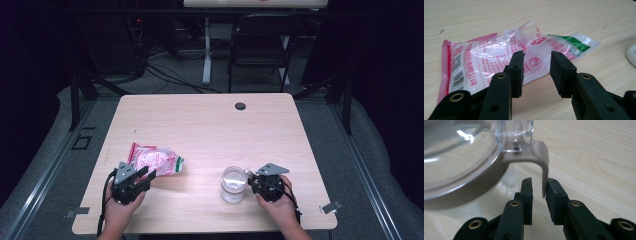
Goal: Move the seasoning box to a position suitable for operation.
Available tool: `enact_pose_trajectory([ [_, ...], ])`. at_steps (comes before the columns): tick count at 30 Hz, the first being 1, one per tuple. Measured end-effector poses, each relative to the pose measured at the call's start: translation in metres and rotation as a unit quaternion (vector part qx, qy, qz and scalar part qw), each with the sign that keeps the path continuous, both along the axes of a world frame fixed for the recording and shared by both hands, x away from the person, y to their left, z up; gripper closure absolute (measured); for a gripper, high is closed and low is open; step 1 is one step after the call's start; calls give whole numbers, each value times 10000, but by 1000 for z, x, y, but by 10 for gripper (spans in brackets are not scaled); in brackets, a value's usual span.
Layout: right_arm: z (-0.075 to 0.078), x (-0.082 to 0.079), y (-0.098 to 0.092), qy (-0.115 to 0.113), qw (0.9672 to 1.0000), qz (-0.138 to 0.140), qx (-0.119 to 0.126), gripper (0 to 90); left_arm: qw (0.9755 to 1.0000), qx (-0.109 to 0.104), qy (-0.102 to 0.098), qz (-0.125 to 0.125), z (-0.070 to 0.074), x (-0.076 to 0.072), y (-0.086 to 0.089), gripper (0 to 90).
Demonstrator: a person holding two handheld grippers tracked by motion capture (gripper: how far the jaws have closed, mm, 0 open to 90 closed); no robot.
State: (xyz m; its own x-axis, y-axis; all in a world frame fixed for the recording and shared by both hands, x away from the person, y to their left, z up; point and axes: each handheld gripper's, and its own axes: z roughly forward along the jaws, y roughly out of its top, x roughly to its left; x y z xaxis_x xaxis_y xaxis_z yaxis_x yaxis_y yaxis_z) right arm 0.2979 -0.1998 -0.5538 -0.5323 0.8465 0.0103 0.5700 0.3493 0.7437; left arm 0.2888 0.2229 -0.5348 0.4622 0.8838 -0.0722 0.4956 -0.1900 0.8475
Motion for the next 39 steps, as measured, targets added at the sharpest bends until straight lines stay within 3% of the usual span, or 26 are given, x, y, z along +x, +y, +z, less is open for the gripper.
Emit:
enact_pose_trajectory([
  [5,10,-10,-8,-93,9998,137,-98,742,9998,21,91,-147,6,1,-12,638],
  [12,31,-19,-26,-277,9996,68,91,719,9992,1,13,-401,19,2,-33,636],
  [19,57,-12,-38,-407,9987,-62,287,693,9982,91,31,-598,26,8,-54,674],
  [22,64,-7,-39,-499,9983,-81,292,667,9976,-6,145,-678,28,13,-61,673],
  [29,66,3,-31,-439,9980,0,459,609,9955,-36,167,-932,29,20,-75,565],
  [34,66,8,-22,-465,9976,96,497,523,9946,-276,171,-987,33,23,-87,524],
  [36,66,8,-19,-546,9969,207,524,497,9930,-384,291,-1081,34,24,-90,509],
  [37,67,8,-18,-564,9968,196,522,488,9919,-401,351,-1156,33,24,-92,500],
  [39,69,8,-17,-597,9965,248,536,471,9923,-308,338,-1148,32,24,-97,498],
])
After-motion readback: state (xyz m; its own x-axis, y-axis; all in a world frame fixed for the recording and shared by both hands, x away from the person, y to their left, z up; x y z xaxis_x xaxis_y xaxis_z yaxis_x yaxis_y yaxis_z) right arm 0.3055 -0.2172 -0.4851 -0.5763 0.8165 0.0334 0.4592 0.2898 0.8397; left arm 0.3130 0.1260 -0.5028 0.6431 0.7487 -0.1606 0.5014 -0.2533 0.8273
